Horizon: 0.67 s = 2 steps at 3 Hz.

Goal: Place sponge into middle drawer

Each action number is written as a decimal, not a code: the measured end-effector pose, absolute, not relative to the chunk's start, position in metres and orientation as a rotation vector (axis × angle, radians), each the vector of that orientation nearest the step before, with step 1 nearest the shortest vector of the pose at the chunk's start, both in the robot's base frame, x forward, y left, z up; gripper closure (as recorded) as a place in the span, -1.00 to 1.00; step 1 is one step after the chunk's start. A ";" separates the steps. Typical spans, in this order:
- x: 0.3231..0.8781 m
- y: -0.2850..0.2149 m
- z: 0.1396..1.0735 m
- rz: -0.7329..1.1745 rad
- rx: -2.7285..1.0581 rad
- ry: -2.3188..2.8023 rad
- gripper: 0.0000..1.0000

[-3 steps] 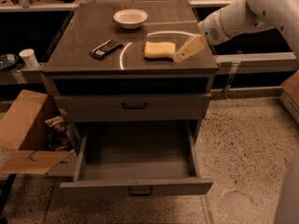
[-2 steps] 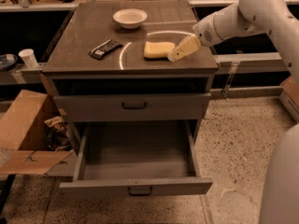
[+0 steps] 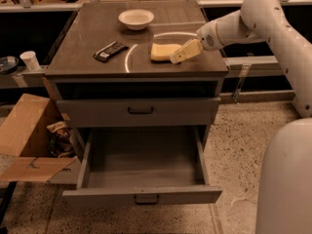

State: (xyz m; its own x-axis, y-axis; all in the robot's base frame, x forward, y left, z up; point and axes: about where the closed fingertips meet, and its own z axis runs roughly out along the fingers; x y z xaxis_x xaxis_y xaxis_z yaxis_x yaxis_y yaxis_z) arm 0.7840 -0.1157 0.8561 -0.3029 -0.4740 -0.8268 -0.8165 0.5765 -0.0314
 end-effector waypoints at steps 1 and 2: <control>0.792 -0.107 0.849 0.527 -1.038 1.957 -1.00; 0.797 -0.095 0.841 0.546 -1.056 1.960 -0.96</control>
Offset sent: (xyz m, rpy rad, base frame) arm 0.0190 0.0260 -0.0177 0.0078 0.0295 0.0406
